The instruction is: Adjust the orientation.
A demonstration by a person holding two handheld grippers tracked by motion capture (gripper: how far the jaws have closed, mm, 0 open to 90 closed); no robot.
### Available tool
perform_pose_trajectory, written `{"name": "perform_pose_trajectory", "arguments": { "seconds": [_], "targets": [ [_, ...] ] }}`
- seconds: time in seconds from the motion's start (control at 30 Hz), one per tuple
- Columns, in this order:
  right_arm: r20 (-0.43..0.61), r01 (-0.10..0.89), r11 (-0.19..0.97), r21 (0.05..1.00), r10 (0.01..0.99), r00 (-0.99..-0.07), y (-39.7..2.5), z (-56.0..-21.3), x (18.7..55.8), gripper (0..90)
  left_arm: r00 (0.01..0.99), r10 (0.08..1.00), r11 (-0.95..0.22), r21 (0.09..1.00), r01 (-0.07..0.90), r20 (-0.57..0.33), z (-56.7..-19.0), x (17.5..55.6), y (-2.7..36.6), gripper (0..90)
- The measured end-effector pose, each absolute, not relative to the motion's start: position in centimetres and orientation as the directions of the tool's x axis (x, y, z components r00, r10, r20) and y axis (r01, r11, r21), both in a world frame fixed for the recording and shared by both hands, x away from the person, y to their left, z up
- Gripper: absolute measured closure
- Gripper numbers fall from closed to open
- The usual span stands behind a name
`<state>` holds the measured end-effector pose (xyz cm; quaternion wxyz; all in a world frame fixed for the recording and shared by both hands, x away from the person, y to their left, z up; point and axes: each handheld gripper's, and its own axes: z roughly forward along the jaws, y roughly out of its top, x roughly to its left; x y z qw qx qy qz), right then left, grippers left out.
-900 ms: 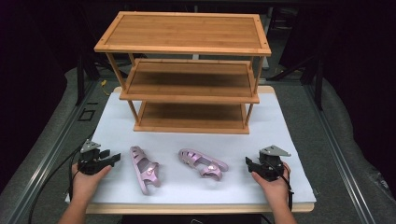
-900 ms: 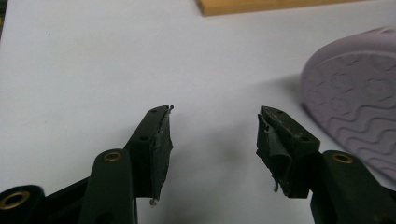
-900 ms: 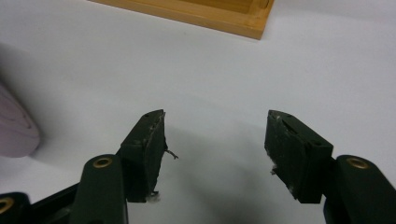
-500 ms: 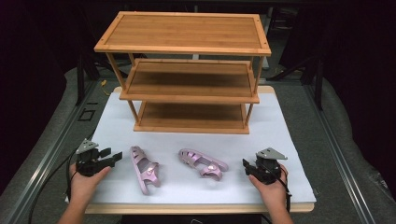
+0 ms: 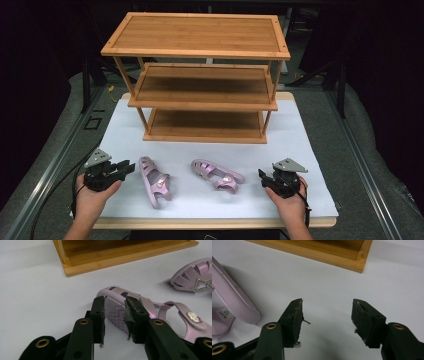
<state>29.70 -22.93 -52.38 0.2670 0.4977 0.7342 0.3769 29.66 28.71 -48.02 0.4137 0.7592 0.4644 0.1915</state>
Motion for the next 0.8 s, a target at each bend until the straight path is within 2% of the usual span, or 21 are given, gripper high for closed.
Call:
{"name": "perform_pose_trajectory", "arguments": {
  "seconds": [0.03, 0.1, 0.47, 0.8],
  "targets": [
    [-0.011, 0.534, 0.211, 0.819, 0.935, -0.354, -23.1, -52.3, 29.6, 42.4, 0.518, 0.847, -0.228, 0.798, 0.557, -0.119, -47.9, 29.5, 28.2, 85.6],
    [0.001, 0.536, 0.204, 0.819, 0.934, -0.357, -23.2, -52.3, 29.6, 42.3, 0.531, 0.840, -0.246, 0.796, 0.554, -0.110, -47.6, 29.4, 27.5, 89.3],
    [0.011, 0.534, 0.189, 0.824, 0.937, -0.349, -23.5, -52.0, 29.5, 41.9, 0.547, 0.836, -0.319, 0.771, 0.552, -0.045, -47.9, 29.9, 25.9, 89.5],
    [0.010, 0.525, 0.189, 0.830, 0.936, -0.352, -23.6, -51.8, 29.3, 41.5, 0.479, 0.874, -0.280, 0.729, 0.625, -0.075, -49.5, 28.3, 29.3, 89.1]
  ]
}}
